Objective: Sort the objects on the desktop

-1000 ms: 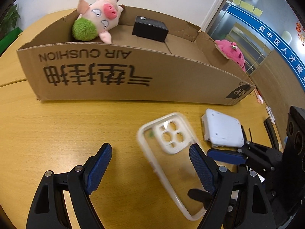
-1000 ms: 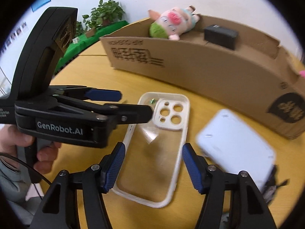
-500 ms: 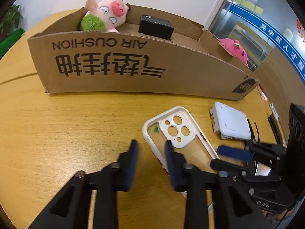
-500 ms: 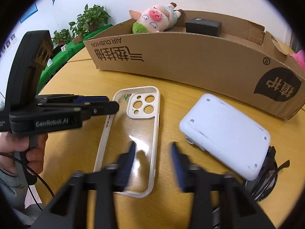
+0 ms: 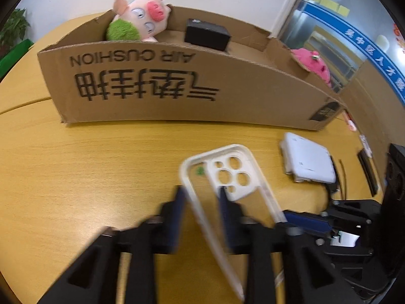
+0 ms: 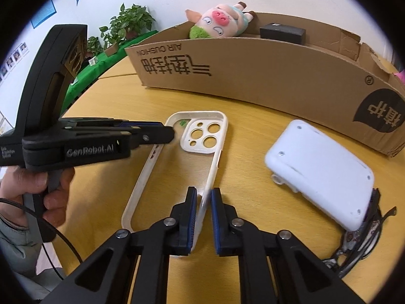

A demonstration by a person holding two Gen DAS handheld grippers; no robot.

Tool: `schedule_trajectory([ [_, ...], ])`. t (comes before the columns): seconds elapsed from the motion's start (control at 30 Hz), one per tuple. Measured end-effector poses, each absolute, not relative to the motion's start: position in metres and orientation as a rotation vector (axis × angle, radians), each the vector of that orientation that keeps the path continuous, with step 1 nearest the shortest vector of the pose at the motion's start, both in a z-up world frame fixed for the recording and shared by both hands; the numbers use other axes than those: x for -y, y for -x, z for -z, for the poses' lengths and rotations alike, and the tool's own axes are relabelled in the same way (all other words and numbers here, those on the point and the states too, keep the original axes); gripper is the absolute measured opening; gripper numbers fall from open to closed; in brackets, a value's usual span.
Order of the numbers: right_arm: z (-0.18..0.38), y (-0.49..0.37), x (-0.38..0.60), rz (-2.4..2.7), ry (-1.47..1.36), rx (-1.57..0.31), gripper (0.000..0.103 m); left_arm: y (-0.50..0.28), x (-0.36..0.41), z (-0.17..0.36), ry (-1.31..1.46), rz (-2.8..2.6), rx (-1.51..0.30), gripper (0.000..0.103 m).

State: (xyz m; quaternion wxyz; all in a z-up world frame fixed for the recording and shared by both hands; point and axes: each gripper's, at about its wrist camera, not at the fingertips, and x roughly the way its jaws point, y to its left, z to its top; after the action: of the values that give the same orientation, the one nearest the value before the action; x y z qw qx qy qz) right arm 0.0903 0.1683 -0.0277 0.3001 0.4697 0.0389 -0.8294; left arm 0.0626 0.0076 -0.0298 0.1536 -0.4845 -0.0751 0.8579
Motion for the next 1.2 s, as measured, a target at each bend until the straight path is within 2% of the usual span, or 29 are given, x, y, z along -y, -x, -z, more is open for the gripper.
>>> schedule_trajectory([
  [0.03,0.028,-0.092,-0.167,2.197,-1.245,-0.103,0.01,-0.065,-0.01,0.03,1.382,-2.464,0.202,0.059],
  [0.1,0.028,-0.094,-0.163,2.188,-1.24,-0.109,0.01,-0.068,-0.017,0.03,1.375,-2.49,0.128,0.059],
  [0.17,0.028,-0.096,-0.161,2.189,-1.237,-0.117,0.01,-0.068,-0.018,0.03,1.382,-2.51,0.105,0.046],
  [0.23,0.028,-0.097,-0.162,2.195,-1.236,-0.118,0.01,-0.066,-0.011,0.031,1.398,-2.531,0.124,0.018],
  [0.3,0.028,-0.096,-0.164,2.198,-1.239,-0.104,0.01,-0.063,0.0,0.032,1.405,-2.518,0.191,0.01],
  [0.53,0.026,-0.095,-0.164,2.189,-1.241,-0.084,0.01,-0.063,0.002,0.031,1.38,-2.514,0.203,0.008],
  [0.73,0.008,-0.095,-0.167,2.213,-1.175,-0.094,0.006,-0.062,-0.003,0.002,1.278,-2.509,0.211,0.005],
  [0.93,-0.02,-0.088,-0.17,2.252,-1.079,-0.113,0.006,-0.053,-0.023,-0.027,1.19,-2.505,0.133,0.005],
  [1.07,-0.014,-0.08,-0.179,2.259,-1.119,-0.069,0.007,-0.045,-0.02,-0.02,1.226,-2.496,0.154,0.005],
  [1.13,-0.007,-0.078,-0.185,2.263,-1.156,-0.036,0.024,-0.046,-0.018,-0.013,1.254,-2.492,0.171,0.005],
  [1.17,-0.003,-0.077,-0.187,2.266,-1.171,-0.023,0.043,-0.046,-0.017,-0.008,1.27,-2.49,0.18,0.004],
  [1.2,0.002,-0.077,-0.189,2.267,-1.186,-0.007,0.056,-0.046,-0.015,-0.003,1.286,-2.487,0.187,0.004],
])
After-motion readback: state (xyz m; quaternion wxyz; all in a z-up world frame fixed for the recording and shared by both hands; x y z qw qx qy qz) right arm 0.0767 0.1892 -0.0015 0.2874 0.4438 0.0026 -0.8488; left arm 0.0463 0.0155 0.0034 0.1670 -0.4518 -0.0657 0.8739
